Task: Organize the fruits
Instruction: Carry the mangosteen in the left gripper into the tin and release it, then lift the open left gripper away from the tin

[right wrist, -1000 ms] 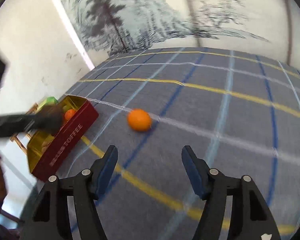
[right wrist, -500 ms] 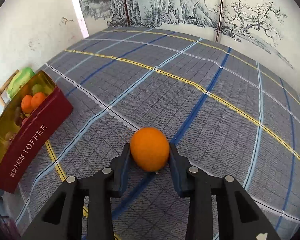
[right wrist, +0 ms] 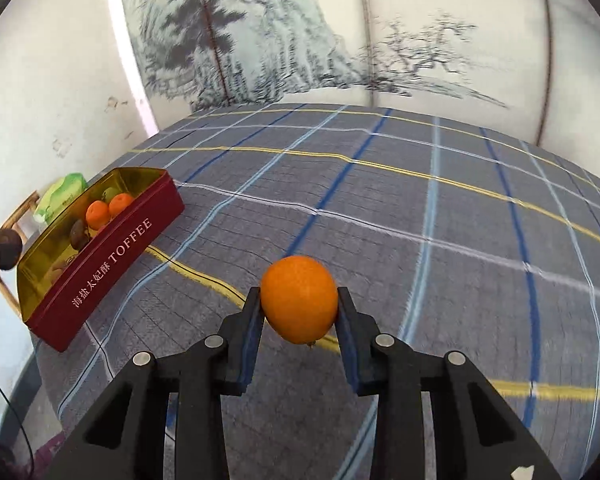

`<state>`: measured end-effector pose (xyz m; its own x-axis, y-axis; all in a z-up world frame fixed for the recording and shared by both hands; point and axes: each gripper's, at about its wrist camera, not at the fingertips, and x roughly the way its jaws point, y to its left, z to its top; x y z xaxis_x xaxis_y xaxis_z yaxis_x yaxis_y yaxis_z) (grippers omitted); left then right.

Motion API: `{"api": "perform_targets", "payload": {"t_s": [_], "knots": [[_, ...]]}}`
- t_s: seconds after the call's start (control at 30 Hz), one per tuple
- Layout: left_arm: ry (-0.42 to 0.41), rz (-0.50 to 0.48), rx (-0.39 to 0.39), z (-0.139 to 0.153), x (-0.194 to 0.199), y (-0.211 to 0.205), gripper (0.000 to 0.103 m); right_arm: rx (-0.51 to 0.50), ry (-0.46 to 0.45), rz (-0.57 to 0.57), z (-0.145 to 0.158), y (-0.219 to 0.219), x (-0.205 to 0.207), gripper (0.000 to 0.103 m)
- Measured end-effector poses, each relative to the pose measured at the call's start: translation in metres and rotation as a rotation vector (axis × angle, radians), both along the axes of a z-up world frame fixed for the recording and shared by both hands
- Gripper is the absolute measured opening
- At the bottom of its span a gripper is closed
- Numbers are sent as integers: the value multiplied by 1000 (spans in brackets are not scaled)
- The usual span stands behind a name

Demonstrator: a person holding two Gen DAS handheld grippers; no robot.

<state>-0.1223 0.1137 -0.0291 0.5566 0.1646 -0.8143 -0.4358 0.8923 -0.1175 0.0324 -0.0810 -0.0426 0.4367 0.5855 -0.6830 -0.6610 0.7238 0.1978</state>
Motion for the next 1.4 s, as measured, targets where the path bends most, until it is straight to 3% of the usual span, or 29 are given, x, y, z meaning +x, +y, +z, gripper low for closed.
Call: {"api": "perform_targets", "payload": {"t_s": [0.4, 1.4], "knots": [[21, -67, 74, -16, 19, -7, 36, -9, 43, -82, -10, -6, 13, 32], [47, -115, 149, -32, 46, -12, 36, -42, 77, -92, -16, -2, 17, 32]]}}
